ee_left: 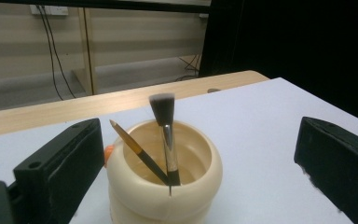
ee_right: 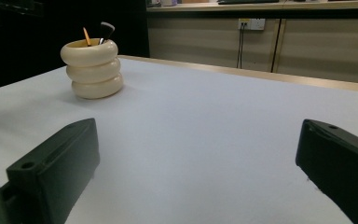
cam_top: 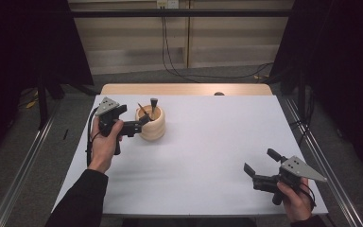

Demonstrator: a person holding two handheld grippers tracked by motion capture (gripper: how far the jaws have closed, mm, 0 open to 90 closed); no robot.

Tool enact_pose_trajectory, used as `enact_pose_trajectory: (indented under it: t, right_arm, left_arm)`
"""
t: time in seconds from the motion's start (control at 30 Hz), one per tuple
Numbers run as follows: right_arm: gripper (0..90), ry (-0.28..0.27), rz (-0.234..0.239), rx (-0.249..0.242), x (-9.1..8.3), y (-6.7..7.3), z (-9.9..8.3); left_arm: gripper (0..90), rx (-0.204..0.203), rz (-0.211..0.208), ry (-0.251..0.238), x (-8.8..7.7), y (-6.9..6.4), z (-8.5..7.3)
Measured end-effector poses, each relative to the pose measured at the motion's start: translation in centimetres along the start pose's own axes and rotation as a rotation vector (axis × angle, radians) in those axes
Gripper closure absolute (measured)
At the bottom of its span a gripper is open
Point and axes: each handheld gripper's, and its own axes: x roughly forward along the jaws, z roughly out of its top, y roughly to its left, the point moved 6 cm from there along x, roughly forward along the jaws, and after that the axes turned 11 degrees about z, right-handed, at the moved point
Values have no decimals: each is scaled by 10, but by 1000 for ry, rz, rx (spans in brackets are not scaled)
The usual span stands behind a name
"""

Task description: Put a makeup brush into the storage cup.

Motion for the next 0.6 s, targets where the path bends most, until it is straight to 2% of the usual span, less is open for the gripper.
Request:
enact_pose_trajectory:
  t: [0.13, 0.27, 0.37, 0.6]
  right_arm:
    - [0, 1, -3, -6, 0, 0, 0]
    - [0, 3, -4, -3, 0, -1, 0]
    - [0, 5, -3, -3, 0, 0, 0]
    - [0, 6, -8, -3, 0, -1, -1]
  left_arm:
    - [16, 11, -6, -2, -7, -3, -5]
    - [16, 9, 4, -9, -14, -5, -10]
    - [16, 11, -9, -5, -20, -8, -16]
    - [15, 13, -7, -18, -36, -11, -28]
